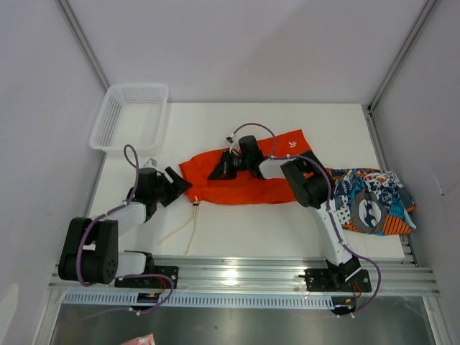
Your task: Fold and stack the shorts
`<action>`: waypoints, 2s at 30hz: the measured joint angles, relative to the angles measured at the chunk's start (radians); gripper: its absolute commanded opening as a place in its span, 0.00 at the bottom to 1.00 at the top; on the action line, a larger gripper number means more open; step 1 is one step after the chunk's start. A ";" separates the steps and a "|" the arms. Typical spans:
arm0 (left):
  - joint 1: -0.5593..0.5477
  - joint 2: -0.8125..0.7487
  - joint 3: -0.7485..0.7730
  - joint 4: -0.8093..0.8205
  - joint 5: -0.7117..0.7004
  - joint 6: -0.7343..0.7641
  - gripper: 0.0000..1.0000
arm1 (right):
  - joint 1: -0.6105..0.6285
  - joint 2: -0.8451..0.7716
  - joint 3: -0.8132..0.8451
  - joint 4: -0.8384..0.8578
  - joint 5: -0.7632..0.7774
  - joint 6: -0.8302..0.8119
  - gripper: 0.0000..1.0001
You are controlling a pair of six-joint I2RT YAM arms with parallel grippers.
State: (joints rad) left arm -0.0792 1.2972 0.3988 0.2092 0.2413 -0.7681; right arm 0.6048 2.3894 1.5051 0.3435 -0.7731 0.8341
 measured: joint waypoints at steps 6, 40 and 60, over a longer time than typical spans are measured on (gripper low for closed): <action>0.011 -0.098 0.026 -0.103 -0.048 0.009 0.78 | 0.004 -0.063 -0.035 0.053 -0.050 0.036 0.03; 0.019 -0.562 0.044 -0.380 -0.289 -0.041 0.77 | 0.181 0.029 -0.018 0.161 -0.061 0.198 0.00; 0.021 -0.226 -0.078 -0.082 -0.074 -0.055 0.79 | 0.072 -0.252 -0.081 -0.084 0.061 -0.061 0.00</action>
State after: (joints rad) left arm -0.0586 1.0710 0.3206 0.1276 0.1673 -0.8230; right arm 0.6765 2.1376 1.4242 0.2592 -0.7120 0.7727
